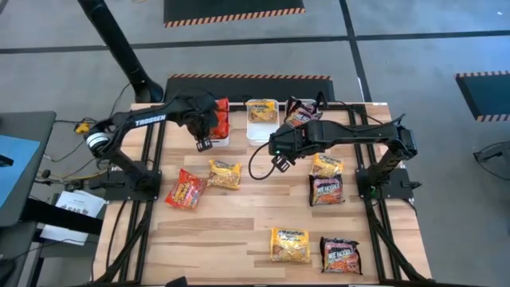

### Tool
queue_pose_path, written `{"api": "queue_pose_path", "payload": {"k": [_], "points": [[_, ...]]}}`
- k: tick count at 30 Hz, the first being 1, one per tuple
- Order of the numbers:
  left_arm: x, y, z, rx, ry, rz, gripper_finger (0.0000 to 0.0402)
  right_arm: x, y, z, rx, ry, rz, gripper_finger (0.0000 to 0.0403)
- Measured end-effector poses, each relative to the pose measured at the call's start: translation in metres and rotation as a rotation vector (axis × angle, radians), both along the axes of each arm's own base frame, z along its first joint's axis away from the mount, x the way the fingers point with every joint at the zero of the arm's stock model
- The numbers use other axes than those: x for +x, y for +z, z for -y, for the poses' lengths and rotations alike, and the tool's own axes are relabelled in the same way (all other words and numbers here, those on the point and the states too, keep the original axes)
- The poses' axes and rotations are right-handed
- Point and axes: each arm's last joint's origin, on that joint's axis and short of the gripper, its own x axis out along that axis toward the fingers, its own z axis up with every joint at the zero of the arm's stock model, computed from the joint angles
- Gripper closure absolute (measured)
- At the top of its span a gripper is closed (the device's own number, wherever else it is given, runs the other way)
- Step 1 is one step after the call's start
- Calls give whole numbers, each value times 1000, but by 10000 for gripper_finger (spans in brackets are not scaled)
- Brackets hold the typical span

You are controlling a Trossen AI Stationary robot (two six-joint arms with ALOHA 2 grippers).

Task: Sort Maruchan noodles
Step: Put the orange noodle pack into the left white bin, then put the yellow noodle pack into the middle white bin

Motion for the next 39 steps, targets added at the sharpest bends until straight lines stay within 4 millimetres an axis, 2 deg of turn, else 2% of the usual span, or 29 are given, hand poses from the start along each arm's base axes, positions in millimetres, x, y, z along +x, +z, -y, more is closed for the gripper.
{"api": "queue_pose_path", "payload": {"k": [9,17,23,32,36,39], "points": [[-22,49,19,85,81,189,401,0,-1,-2,66,46,-10,298],[-39,77,38,-5,115,383,401,1,-2,-13,255,151,-16,298],[-43,86,51,-60,72,451,401,0,-2,-35,363,265,-27,283],[-39,85,62,-105,25,444,401,-4,-3,-73,451,399,-53,197],[-35,86,70,-185,4,474,401,-4,-9,-91,458,466,-88,175],[-31,86,79,-236,-37,488,401,-1,-19,-103,467,523,-37,173]]}}
